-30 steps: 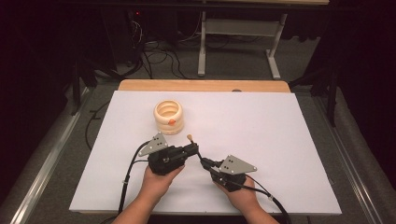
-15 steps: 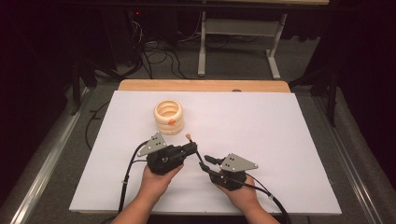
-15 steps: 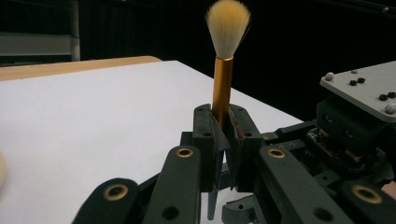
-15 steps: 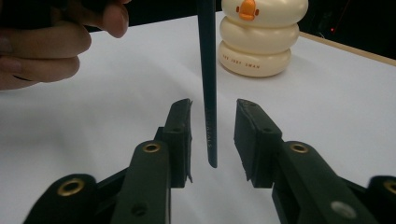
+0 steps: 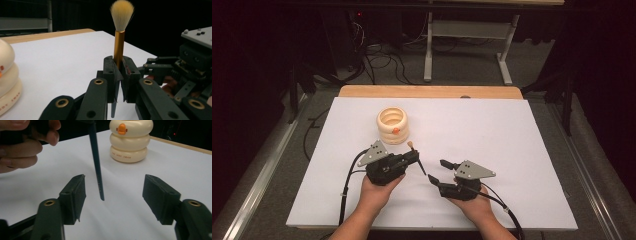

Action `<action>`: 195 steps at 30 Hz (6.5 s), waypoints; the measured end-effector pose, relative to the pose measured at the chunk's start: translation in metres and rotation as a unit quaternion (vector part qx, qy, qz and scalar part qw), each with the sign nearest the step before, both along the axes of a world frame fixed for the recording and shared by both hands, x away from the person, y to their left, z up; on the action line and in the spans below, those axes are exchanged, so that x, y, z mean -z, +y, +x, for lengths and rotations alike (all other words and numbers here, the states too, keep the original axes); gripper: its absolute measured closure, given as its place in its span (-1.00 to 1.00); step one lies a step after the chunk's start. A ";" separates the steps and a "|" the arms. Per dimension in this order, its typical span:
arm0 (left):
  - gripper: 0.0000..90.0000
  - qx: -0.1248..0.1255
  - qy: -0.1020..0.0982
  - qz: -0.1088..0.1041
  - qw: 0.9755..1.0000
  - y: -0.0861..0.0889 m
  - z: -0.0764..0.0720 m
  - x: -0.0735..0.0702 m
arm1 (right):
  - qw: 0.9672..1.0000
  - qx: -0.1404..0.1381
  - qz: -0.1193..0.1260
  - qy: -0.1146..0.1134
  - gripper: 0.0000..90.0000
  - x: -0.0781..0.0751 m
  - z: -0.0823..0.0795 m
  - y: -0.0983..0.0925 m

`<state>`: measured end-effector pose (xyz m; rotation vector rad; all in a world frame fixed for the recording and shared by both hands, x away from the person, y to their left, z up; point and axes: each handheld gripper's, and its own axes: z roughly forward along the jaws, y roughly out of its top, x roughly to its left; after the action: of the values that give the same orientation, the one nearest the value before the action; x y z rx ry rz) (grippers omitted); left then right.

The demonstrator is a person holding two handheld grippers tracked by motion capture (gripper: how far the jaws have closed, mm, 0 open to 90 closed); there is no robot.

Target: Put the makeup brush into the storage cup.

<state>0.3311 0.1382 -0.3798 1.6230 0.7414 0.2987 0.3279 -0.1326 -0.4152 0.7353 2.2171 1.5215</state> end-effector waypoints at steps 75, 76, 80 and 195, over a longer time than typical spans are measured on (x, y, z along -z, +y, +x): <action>0.85 -0.115 -0.009 0.038 0.993 0.078 0.006 -0.008 | 0.990 0.140 0.000 -0.001 -0.98 -0.001 0.006 -0.114; 0.85 -0.115 -0.008 0.038 0.993 0.078 0.006 -0.008 | 0.990 0.140 0.000 -0.001 -0.98 -0.001 0.006 -0.114; 0.85 -0.120 -0.005 0.041 0.992 0.079 0.006 -0.010 | 0.990 0.142 0.006 0.000 -0.98 -0.002 0.004 -0.116; 0.85 -0.226 -0.018 0.057 0.972 0.055 0.091 -0.064 | 0.990 0.141 -0.008 -0.015 -0.98 -0.001 0.002 -0.114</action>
<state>0.4222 0.1929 -0.3153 1.5372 1.0809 0.7060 0.3294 -0.2469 -0.4142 0.9674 2.0015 1.3636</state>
